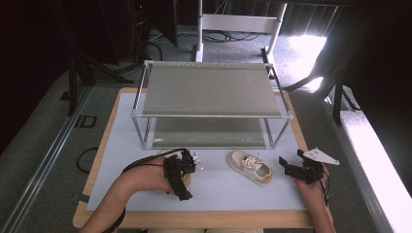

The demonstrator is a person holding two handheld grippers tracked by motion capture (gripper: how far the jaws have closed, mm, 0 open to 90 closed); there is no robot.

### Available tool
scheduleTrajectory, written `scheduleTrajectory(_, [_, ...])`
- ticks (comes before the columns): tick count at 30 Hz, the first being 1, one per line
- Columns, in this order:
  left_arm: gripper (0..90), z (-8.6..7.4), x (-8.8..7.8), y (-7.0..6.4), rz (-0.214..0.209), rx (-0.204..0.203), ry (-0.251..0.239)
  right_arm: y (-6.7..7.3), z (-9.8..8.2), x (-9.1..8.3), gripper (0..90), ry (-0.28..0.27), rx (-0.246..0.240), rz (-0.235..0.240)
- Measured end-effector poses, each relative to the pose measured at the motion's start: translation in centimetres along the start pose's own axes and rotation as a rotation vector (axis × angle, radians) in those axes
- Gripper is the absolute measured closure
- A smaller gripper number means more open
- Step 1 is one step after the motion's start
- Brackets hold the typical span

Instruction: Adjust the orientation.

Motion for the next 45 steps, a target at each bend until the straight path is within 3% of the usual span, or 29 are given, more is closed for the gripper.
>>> scheduleTrajectory(3, [28.4,-0.1,0.7,0.4,0.021,-0.019,0.024,0.0,0.0,0.0,14.3,0.0,-0.001,0.0])
scheduleTrajectory(8, [40.3,0.1,1.7,0.9,0.027,-0.055,0.034,0.0,0.0,0.0,14.4,0.004,-0.005,-0.002])
scheduleTrajectory(14, [57.3,0.2,2.0,1.5,0.044,-0.062,0.039,0.0,0.0,0.0,14.4,0.005,-0.005,-0.003])
scheduleTrajectory(21, [68.3,-0.1,2.0,1.8,-0.014,-0.104,0.051,0.0,0.0,0.1,14.4,0.007,-0.006,-0.003])
scheduleTrajectory(27, [73.2,-0.2,2.0,1.8,-0.069,-0.087,0.062,0.0,0.0,0.1,14.4,0.009,-0.006,-0.005])
scheduleTrajectory(30, [75.9,-0.3,1.8,1.6,-0.069,-0.031,0.078,0.0,0.0,0.1,14.4,0.008,-0.005,-0.003])
scheduleTrajectory(32, [76.0,-0.1,1.6,1.4,-0.058,0.006,0.061,0.0,0.0,0.1,14.4,0.007,-0.003,-0.003])
scheduleTrajectory(34, [76.4,0.0,1.6,1.3,-0.049,0.02,0.055,0.0,0.0,0.1,14.5,0.008,-0.004,-0.002])
scheduleTrajectory(35, [76.4,0.1,1.4,0.9,-0.035,0.067,0.05,0.0,0.0,0.1,14.4,0.008,-0.005,-0.003])
scheduleTrajectory(40, [76.8,0.5,1.0,0.1,-0.034,0.168,0.046,0.0,0.0,0.1,14.4,0.009,-0.008,-0.006])
scheduleTrajectory(45, [76.8,1.2,0.9,0.0,0.007,0.262,0.034,0.0,0.0,0.1,14.5,0.009,-0.007,-0.005])
Point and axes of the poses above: each handheld gripper's, and its own axes: x roughly forward along the jaws, z roughly out of its top, y roughly to its left, the point moved 8 cm from there along x, roughly forward along the jaws, and after that the axes turned 12 degrees about z, right-handed, at the moved point
